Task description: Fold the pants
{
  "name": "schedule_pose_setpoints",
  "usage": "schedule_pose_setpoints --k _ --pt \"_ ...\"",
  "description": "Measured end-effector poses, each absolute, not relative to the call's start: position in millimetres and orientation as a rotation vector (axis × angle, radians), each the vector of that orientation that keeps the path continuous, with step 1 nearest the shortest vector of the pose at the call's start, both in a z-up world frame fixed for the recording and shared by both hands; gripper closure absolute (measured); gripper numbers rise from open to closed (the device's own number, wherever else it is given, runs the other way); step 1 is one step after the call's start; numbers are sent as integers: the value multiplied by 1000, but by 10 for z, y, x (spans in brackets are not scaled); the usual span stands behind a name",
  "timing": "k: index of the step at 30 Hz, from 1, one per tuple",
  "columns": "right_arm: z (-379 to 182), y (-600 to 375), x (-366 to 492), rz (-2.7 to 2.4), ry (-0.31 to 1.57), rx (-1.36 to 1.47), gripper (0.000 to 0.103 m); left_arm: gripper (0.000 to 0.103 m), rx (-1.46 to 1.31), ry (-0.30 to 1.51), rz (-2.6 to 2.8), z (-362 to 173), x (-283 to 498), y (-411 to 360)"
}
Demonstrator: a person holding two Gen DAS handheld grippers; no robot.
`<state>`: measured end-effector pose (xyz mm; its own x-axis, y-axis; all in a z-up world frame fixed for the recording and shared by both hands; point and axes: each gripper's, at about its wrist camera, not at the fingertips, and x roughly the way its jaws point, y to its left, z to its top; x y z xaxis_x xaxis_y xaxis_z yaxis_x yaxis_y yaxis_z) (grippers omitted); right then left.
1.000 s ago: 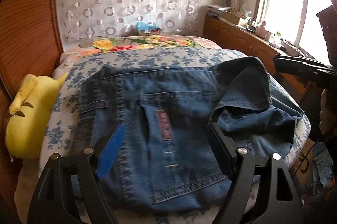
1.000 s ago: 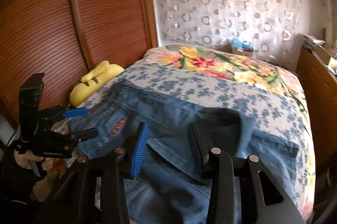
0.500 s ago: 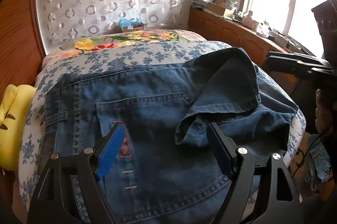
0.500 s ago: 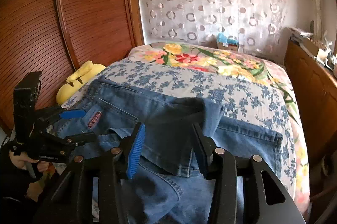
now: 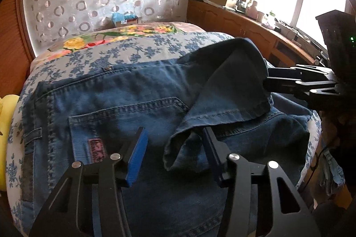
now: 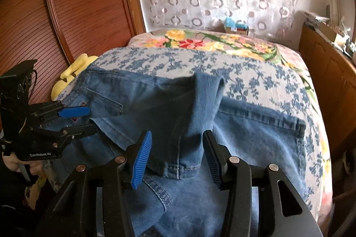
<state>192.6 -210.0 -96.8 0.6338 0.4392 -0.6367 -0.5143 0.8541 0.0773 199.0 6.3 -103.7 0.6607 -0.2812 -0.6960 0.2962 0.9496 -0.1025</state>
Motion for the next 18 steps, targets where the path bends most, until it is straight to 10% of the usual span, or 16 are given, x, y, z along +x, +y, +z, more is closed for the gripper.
schedule_pose_setpoints --k 8,11,18 --pt "-1064 -2069 2005 569 783 -75 54 59 43 814 -334 -1151 2073 -29" --pt "-1049 -2064 1994 595 782 -64 80 79 49 798 -349 -1112 2033 -70" --pt "-855 -2125 1950 633 715 -43 96 96 44 740 -360 -902 1829 -7"
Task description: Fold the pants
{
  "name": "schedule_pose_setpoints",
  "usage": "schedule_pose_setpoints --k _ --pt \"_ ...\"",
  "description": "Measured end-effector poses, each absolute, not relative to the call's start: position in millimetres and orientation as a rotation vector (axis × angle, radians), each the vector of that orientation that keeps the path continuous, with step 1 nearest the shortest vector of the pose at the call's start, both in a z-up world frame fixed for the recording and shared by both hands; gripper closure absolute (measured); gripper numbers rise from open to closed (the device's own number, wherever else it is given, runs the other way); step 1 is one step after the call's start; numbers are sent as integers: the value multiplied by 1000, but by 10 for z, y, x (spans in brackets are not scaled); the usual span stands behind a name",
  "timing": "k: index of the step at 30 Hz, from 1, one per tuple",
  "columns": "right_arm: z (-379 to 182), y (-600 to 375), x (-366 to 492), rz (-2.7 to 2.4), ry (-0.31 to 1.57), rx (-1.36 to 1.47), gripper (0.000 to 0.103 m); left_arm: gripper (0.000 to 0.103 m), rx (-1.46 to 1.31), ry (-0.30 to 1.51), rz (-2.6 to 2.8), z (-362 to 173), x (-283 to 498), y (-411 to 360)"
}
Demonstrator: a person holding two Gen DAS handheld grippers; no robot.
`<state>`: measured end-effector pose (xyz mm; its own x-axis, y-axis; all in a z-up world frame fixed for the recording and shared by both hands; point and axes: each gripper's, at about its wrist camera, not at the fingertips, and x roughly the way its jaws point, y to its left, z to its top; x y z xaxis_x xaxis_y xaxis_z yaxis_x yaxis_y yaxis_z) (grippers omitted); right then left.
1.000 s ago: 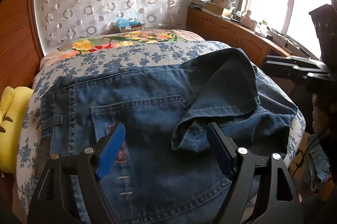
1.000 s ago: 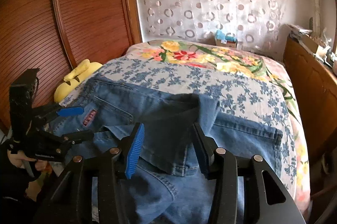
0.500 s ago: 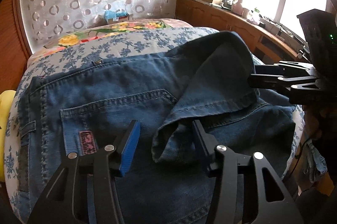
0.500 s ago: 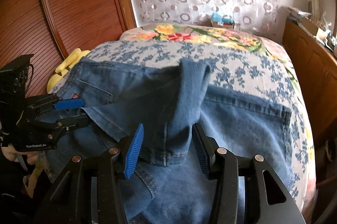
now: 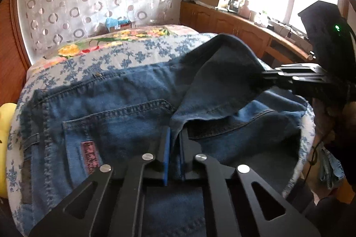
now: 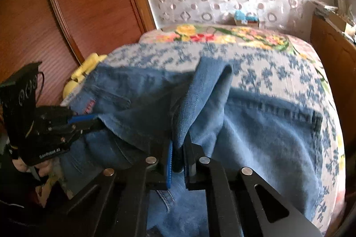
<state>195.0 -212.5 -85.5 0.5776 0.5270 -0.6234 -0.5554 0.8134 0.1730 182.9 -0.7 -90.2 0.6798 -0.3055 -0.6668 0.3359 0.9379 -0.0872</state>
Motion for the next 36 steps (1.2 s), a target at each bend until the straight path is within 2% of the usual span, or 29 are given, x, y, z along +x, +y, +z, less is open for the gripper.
schedule_pose_setpoints --k 14,23,36 --pt "-86 -1533 1602 801 509 -120 97 97 -19 593 -233 -314 1147 788" --pt "-9 -965 1742 889 513 -186 97 98 -83 610 -143 -485 984 1280" --pt "147 -400 2106 944 505 -270 97 97 -128 623 -111 -567 1008 1488"
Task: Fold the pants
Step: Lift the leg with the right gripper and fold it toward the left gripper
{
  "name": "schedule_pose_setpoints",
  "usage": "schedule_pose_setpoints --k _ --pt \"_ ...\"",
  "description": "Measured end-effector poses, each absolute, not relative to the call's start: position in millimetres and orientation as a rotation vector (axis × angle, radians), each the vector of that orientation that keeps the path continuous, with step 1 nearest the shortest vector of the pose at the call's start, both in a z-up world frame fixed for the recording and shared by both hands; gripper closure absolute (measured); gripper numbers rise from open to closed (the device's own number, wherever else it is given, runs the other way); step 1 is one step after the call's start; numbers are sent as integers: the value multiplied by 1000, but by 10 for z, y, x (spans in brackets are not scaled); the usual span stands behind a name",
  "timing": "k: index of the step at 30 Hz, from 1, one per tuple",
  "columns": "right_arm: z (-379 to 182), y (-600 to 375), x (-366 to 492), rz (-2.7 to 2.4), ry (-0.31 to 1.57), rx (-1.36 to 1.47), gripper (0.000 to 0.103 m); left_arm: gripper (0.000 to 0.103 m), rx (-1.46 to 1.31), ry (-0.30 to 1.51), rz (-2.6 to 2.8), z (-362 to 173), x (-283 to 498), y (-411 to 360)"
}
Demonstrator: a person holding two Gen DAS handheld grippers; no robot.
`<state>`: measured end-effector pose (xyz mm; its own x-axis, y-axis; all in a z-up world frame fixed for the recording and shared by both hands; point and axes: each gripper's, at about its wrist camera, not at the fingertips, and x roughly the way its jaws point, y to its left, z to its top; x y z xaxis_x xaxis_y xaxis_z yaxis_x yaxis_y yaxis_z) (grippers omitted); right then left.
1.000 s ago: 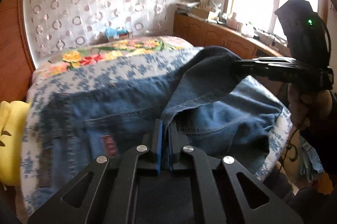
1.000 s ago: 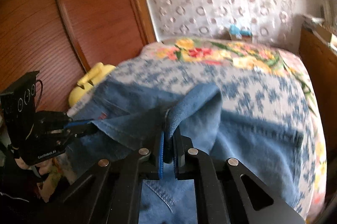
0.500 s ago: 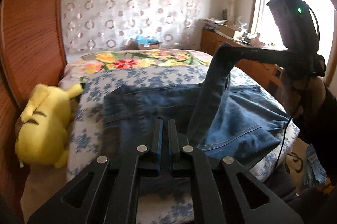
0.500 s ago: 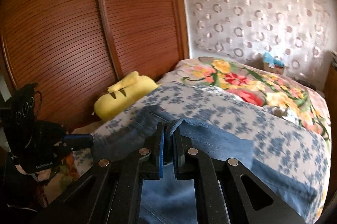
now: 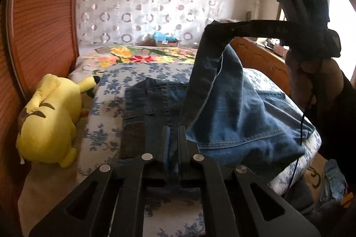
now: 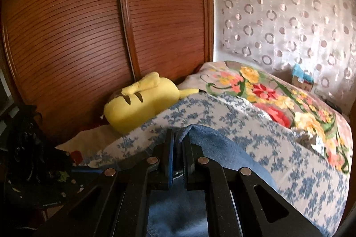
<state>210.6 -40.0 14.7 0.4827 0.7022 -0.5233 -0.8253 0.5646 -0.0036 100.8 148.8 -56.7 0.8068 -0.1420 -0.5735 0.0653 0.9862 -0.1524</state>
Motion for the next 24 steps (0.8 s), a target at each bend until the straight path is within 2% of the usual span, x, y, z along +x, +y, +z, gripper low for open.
schedule_pose_setpoints --k 2,4,5,6,9,10,12,13,14,20,24 --pt "135 -346 2157 957 505 -270 97 93 -137 624 -93 -554 1011 1553" --pt "113 -279 2208 973 516 -272 97 72 -129 624 -72 -550 1008 1605" --pt "96 -253 2233 980 523 -274 97 66 -128 623 -67 -558 1012 1624" --pt "66 -219 2263 983 529 -279 97 56 -132 624 -64 -580 1020 1651" --pt "-68 -66 2398 961 569 -316 97 56 -141 644 -57 -668 1070 1688" --pt "-127 -35 2443 947 585 -329 94 56 -142 654 -55 -698 1096 1688" --pt "-231 -17 2516 901 613 -352 79 56 -142 674 -62 -774 1155 1681" --pt "-263 -13 2541 888 624 -356 68 56 -141 684 -67 -820 1192 1672" --pt "-298 -45 2560 880 631 -355 63 56 -140 695 -67 -853 1223 1665" --pt "-314 -311 2476 820 614 -346 60 56 -140 725 -58 -1010 1381 1631" --pt "-406 -517 2354 794 632 -322 60 62 -121 732 -74 -1035 1420 1579"
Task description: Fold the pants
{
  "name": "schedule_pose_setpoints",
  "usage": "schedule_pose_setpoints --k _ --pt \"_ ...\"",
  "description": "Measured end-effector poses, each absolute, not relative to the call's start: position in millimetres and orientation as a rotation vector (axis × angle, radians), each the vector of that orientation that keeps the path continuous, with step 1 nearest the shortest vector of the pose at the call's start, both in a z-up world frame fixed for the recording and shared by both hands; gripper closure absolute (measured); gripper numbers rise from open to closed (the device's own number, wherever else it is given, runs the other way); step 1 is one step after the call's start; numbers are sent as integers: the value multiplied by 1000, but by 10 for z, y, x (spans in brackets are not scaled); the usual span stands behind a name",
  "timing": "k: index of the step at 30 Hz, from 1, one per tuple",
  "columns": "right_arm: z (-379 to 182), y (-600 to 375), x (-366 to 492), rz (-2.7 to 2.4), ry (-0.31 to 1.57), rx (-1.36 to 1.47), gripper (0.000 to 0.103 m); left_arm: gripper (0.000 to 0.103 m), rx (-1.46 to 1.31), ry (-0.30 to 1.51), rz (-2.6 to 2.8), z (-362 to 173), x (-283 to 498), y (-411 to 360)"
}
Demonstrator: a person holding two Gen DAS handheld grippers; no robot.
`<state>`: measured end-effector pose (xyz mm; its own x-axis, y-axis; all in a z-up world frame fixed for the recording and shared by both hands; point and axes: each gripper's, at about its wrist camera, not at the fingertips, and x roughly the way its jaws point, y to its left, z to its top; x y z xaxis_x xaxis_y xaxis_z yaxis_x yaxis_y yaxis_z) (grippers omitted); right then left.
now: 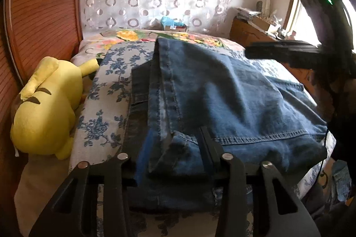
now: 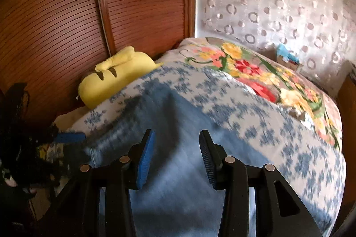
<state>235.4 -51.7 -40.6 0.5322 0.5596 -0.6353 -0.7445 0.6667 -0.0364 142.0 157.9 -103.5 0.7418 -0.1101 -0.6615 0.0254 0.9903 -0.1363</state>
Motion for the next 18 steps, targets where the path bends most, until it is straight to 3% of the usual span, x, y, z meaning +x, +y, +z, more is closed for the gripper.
schedule_pose_setpoints --k 11,13,15,18 --pt "-541 -961 2165 724 690 -236 60 68 -73 795 -48 -1130 1415 1491" --pt "-543 -992 2122 717 690 -226 60 88 -66 799 -49 -1133 1395 1479" --pt "-559 -1041 2096 714 687 -219 60 96 -57 798 -53 -1124 1373 1453" --pt "-570 -1084 2050 711 686 -203 60 100 -60 768 -48 -1047 1311 1443"
